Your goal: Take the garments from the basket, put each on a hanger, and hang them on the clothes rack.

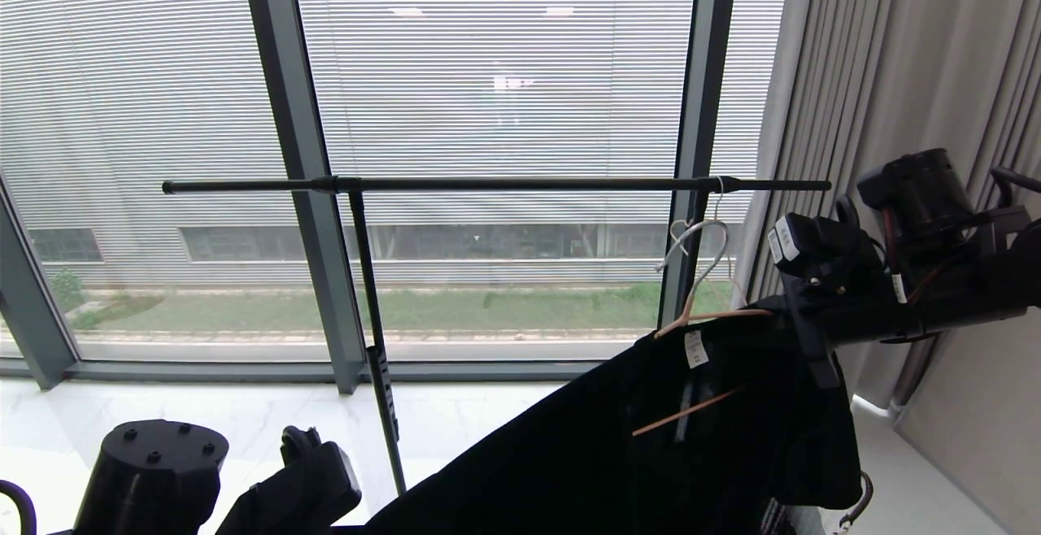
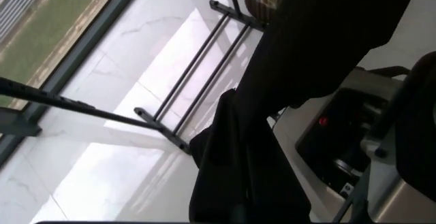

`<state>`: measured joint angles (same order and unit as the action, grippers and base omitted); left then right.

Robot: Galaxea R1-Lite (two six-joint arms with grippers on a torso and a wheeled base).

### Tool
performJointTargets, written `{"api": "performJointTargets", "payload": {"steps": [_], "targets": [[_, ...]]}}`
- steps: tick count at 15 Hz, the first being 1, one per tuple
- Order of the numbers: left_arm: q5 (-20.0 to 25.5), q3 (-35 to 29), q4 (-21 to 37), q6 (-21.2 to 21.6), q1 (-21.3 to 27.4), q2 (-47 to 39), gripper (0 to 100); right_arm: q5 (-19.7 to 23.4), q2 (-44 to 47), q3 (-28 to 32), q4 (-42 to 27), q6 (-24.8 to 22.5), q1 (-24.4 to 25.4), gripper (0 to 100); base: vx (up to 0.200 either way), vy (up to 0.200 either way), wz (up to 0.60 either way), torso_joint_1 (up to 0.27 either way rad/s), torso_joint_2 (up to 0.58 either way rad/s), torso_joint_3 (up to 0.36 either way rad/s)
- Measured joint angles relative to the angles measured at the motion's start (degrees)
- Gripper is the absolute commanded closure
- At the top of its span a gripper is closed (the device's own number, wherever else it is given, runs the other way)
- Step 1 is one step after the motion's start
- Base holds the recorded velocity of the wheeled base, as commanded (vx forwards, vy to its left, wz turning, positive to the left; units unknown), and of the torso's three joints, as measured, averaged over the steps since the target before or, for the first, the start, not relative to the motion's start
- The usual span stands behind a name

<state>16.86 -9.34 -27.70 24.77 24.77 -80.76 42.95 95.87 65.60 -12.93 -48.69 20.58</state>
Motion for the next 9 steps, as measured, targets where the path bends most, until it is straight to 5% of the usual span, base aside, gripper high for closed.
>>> {"api": "performJointTargets", "payload": {"steps": [4, 5, 9], "targets": [[-2.99, 2.54, -0.02, 0.55, -4.0, -0.02, 100, 0.02, -0.45, -0.06, 0.05, 3.8, -1.26, 100, 0.0, 0.0, 0.0, 0.0, 0.0, 0.0], [-3.04, 2.43, -0.07, 0.87, -4.05, 0.0, 0, 0.0, -0.56, -0.06, 0.05, 3.97, -1.37, 100, 0.0, 0.0, 0.0, 0.0, 0.0, 0.0], [-3.25, 0.27, -0.05, -0.63, -4.94, -0.02, 0, -0.72, -0.77, -0.27, -0.12, 4.85, -1.37, 100, 0.0, 0.0, 0.0, 0.0, 0.0, 0.0]]}}
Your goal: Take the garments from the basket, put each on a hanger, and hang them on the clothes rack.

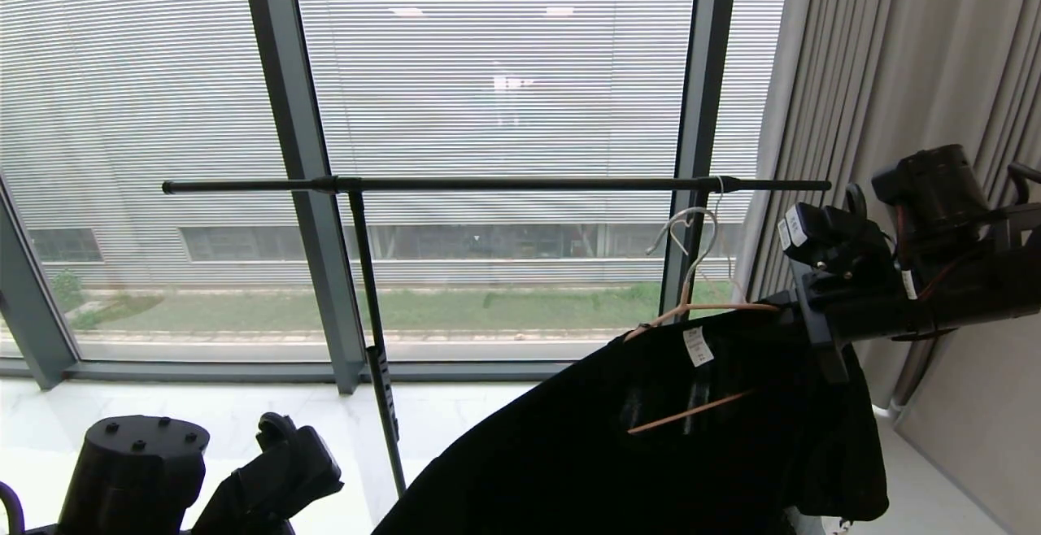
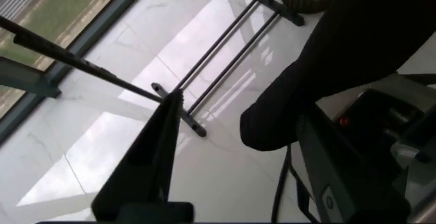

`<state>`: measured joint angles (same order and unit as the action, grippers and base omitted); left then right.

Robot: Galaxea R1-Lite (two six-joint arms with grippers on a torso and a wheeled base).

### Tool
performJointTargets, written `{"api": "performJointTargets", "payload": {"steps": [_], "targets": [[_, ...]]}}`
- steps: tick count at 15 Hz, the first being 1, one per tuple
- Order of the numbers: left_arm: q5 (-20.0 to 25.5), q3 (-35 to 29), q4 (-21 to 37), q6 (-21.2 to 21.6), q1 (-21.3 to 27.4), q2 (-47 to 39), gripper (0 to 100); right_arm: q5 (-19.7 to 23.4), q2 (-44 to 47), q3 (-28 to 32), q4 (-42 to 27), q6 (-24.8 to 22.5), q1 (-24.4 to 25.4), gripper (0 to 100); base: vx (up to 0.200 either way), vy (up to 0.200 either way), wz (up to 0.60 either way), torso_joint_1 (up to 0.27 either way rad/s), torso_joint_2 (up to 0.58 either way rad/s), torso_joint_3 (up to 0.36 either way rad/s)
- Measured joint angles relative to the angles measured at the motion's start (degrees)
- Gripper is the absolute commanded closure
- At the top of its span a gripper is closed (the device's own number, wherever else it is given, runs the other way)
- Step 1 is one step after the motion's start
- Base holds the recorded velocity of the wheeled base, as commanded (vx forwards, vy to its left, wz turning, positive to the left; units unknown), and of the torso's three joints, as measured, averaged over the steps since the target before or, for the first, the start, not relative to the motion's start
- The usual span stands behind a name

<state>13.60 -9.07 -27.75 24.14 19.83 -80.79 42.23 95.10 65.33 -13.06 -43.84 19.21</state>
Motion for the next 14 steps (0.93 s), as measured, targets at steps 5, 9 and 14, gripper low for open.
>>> {"api": "performJointTargets", "payload": {"steps": [5, 9, 14], "targets": [[-13.42, -3.88, 0.0, -11.76, -8.86, 1.44, 0, -14.67, -0.72, -1.48, 0.01, 13.39, -0.06, 100, 0.0, 0.0, 0.0, 0.0, 0.0, 0.0], [-22.8, -6.17, 0.0, -15.03, -9.89, 3.32, 0, -29.7, -0.52, -1.88, 1.16, 29.2, 2.11, 100, 0.0, 0.0, 0.0, 0.0, 0.0, 0.0], [-27.23, -7.7, 0.0, -15.08, -9.56, 4.3, 0, -47.04, 3.61, -0.59, 11.03, 49.93, 10.34, 100, 0.0, 0.0, 0.0, 0.0, 0.0, 0.0]]}}
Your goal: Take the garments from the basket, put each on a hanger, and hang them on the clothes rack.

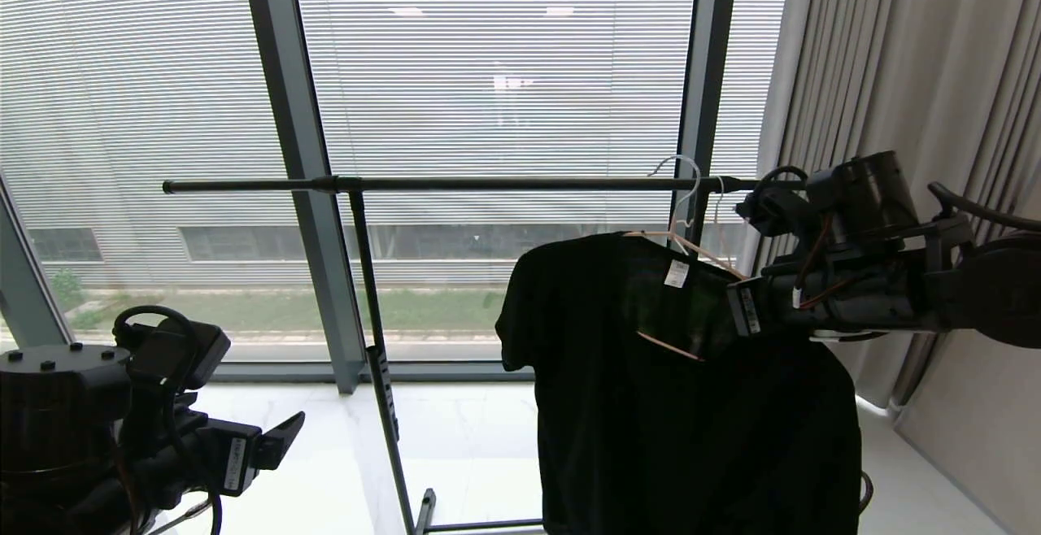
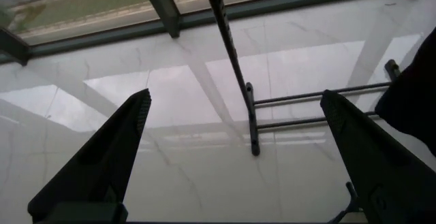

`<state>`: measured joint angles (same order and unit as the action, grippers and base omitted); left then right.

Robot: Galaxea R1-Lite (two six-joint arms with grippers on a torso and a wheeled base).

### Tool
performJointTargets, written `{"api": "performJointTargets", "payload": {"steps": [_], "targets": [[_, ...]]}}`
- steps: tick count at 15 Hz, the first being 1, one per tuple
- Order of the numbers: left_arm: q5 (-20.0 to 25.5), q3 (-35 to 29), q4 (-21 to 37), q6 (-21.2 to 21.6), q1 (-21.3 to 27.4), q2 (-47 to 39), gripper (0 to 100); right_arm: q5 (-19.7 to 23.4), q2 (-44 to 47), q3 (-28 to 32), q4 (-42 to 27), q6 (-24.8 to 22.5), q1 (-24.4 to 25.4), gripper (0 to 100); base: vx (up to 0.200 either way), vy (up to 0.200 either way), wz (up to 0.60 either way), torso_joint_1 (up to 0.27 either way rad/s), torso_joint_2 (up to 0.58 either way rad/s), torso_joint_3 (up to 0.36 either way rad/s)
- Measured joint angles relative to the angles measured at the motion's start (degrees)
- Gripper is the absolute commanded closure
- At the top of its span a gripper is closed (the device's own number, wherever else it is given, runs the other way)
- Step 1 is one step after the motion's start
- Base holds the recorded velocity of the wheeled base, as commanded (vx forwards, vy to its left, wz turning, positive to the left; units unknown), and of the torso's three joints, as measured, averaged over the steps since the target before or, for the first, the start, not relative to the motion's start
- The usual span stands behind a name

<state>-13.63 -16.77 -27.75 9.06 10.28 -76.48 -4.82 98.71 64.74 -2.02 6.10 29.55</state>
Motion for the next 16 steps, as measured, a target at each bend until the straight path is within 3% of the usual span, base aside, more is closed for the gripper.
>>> {"api": "performJointTargets", "payload": {"steps": [7, 16], "targets": [[-0.77, -1.79, 0.0, 0.22, 7.19, 0.11, 0, -5.88, 3.15, 0.74, 0.04, 1.43, 1.04, 100, 0.0, 0.0, 0.0, 0.0, 0.0, 0.0], [-0.71, -2.4, 0.0, -1.01, 8.33, 0.11, 0, -11.03, 5.45, 3.85, 0.2, 4.52, 0.51, 100, 0.2, 0.0, 0.0, 0.002, 0.0, 0.002]]}}
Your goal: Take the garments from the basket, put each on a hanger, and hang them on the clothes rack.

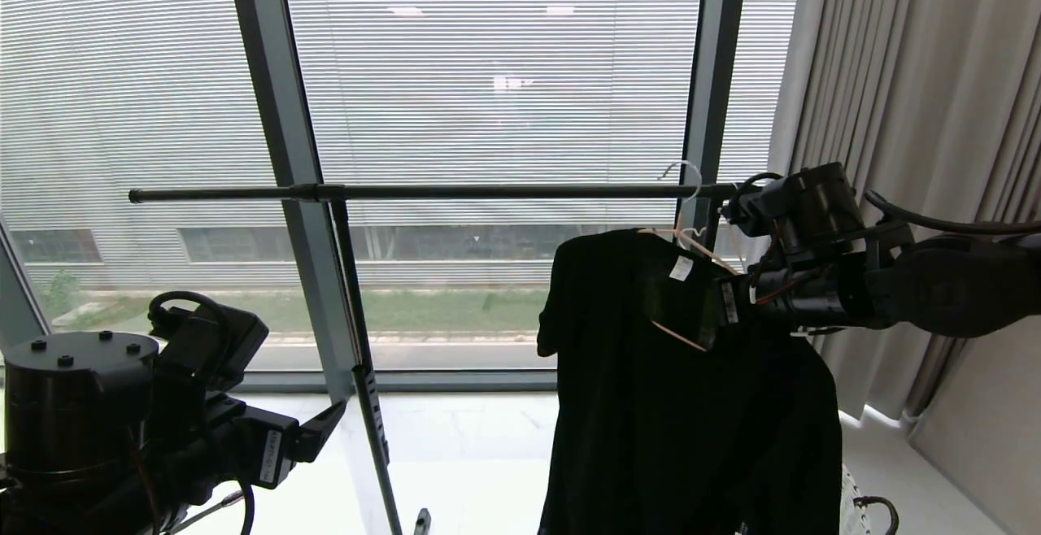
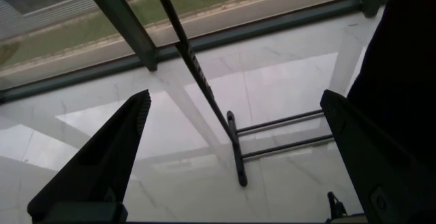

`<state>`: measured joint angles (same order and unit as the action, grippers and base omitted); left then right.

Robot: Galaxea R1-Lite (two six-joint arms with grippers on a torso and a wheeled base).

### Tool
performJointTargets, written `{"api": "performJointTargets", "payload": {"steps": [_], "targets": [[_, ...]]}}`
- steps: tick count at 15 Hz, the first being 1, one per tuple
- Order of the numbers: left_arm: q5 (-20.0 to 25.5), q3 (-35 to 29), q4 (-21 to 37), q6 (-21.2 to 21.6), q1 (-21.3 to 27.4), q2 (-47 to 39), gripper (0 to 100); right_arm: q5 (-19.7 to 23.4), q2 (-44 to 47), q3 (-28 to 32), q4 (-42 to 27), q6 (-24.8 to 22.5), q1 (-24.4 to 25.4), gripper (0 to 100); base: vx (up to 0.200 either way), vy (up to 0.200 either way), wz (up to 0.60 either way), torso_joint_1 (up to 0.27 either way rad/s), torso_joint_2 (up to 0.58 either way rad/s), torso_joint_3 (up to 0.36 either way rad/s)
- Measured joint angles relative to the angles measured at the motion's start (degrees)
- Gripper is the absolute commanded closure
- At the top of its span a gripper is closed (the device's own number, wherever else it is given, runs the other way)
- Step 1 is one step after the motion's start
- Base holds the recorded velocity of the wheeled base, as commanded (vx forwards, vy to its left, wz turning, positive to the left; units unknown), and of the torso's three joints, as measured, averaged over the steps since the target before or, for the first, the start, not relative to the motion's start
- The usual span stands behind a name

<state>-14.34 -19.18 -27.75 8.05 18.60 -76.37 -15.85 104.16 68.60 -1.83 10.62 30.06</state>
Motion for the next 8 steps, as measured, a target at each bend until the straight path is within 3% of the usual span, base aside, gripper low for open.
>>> {"api": "performJointTargets", "payload": {"steps": [8], "targets": [[0.11, 0.0, 0.0, 0.02, 0.0, 0.0, 0, -0.79, 1.07, 0.26, -0.02, 0.02, -0.11, 100, 0.2, 0.0, 0.0, 0.002, 0.0, 0.002]]}}
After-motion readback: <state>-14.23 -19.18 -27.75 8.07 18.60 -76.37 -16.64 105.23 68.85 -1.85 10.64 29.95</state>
